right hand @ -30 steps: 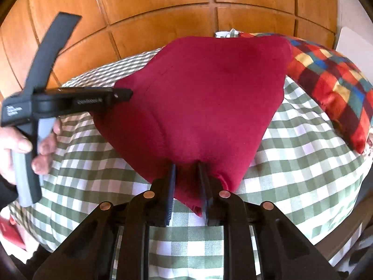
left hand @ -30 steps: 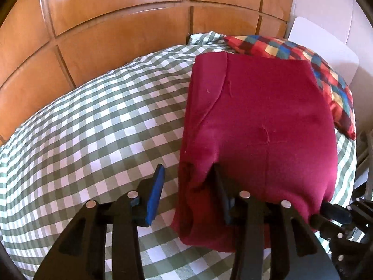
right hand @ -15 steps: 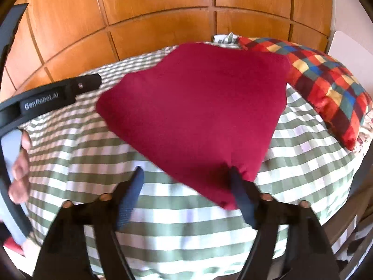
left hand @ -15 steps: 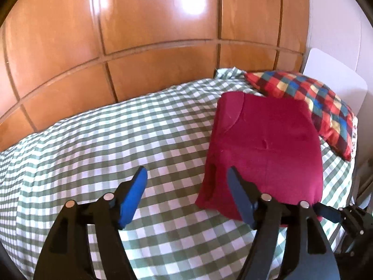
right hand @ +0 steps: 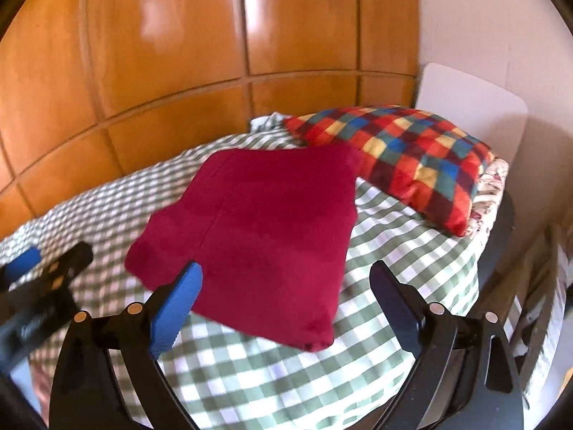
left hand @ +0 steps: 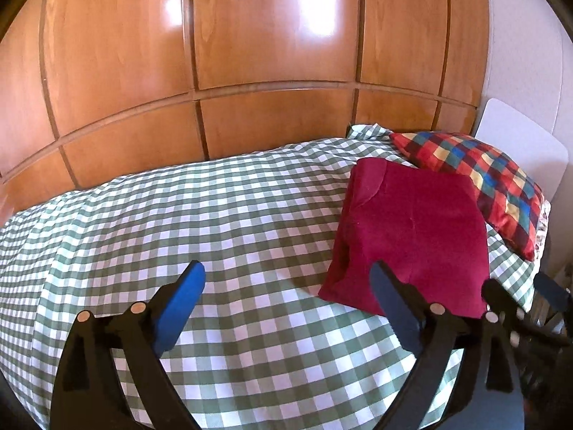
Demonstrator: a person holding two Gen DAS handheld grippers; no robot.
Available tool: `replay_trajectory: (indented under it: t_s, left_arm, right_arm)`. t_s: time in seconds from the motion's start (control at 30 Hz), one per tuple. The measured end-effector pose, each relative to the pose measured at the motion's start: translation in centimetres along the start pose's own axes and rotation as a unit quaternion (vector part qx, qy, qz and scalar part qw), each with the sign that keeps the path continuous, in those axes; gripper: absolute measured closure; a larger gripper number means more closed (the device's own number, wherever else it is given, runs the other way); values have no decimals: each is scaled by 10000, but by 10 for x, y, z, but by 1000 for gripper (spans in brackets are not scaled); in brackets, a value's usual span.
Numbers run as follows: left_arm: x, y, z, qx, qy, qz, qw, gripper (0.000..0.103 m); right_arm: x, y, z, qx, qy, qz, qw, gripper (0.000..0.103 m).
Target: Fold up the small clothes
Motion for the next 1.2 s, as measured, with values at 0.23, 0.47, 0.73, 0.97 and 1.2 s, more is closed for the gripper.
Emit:
replay_trajectory:
  t_s: [0.23,0.47,0.73,0.97,1.2]
  left_arm:
    - [12,3,6,29,112,-181,9998,6]
    - [13,3,7,60,135,-201,9997,6]
    - [13,2,5,18,138,-177,9997,6]
    - [14,2,4,6,139,-189,9997,5]
    - [17,2,3,-44,152,-209,9997,5]
  right_arm:
    - [4,3,7,12,-156,-136,9998,9]
    - [-1,-1,10,43,-120,-35,9999,9]
    - [-5,-6,6,4,-100,79,9999,9]
    - [-6,-7,7,-12,-61,104,9999,9]
    - [-4,-7,9,-11,-54,71,10000,9]
Point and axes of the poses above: each gripper's, at about its wrist camera, not at the fingertips, and x roughly against the way its jaws point, z to its left, y to its top, the point moved 6 cm from there along -x, roughly the way its jaws point, and after that the axes turned 12 degrees about -x, right-handed, at the moved point
